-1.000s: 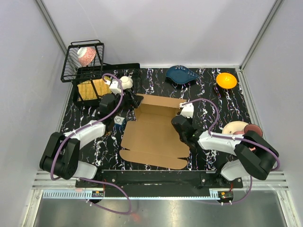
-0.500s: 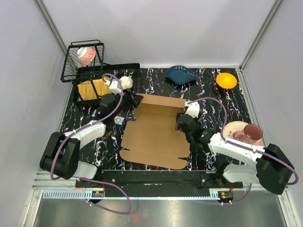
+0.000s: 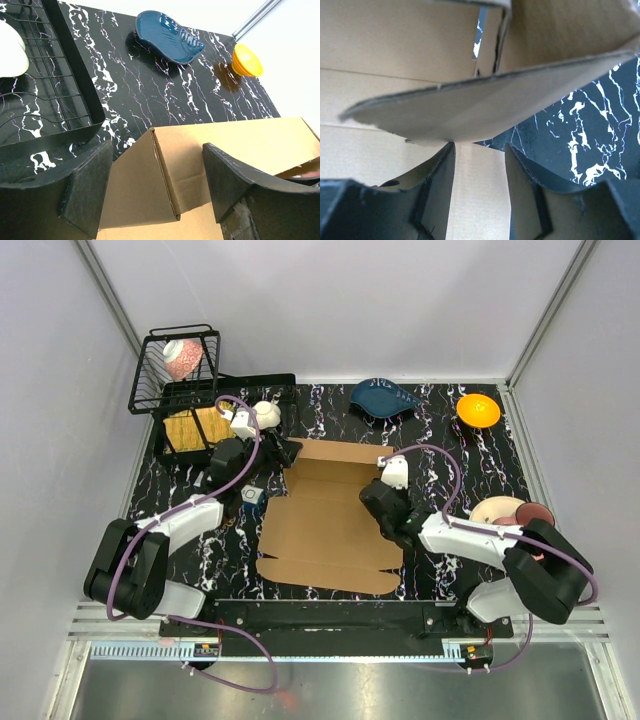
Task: Fold the paper box
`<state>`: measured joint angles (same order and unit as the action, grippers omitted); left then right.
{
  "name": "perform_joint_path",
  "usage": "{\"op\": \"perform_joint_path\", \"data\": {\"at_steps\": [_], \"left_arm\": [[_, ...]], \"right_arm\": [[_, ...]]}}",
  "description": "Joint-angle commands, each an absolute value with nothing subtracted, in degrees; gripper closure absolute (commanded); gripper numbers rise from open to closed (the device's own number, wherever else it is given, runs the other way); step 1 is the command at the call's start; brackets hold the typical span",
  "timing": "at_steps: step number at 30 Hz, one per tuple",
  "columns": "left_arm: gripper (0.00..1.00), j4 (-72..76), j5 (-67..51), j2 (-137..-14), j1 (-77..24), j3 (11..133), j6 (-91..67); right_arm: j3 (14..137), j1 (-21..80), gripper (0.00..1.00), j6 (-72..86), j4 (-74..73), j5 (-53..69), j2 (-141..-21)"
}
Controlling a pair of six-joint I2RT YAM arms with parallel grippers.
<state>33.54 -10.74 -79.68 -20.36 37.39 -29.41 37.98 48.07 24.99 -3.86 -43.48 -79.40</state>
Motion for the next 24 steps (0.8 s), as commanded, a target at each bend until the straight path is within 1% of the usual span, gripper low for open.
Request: {"op": "perform_joint_path", "data": {"at_steps": [1, 2, 5, 9, 12, 16, 21, 24], "left_arm": [[0.26, 32.96, -11.25, -79.89, -20.48, 36.91, -28.04], [0.26, 33.05, -11.34, -79.98, -20.48, 36.91, -28.04], [0.26, 32.78, -11.60, -79.80, -20.48, 36.83, -27.78], [0.26, 32.17, -11.16, -79.28, -20.48, 37.09, -26.81], [0.26, 31.90, -11.34, -79.28, -20.48, 37.09, -26.37], [0.25, 30.68, -10.73, -78.84, -20.48, 37.18, -25.84], [0.18, 30.50, -7.13, -75.33, -20.48, 36.56, -26.01], [0.15, 30.67, -4.05, -71.99, -20.48, 35.86, -25.93]], "right_arm": [[38.77, 47.11, 0.36, 24.17, 5.17, -50.71, -81.12], [38.76, 46.85, 0.31, 24.26, 6.40, -50.71, -81.56], [39.55, 45.71, 0.25, 24.61, 8.96, -50.54, -83.40], [40.69, 43.69, 0.23, 25.84, 10.19, -51.06, -85.60], [39.82, 41.31, 0.20, 26.89, 12.83, -49.31, -86.22], [38.59, 39.81, 0.20, 25.85, 15.81, -45.89, -85.52], [36.57, 39.81, 0.20, 24.17, 18.02, -44.65, -83.59], [36.30, 39.73, 0.20, 23.91, 17.40, -44.39, -82.88]]}}
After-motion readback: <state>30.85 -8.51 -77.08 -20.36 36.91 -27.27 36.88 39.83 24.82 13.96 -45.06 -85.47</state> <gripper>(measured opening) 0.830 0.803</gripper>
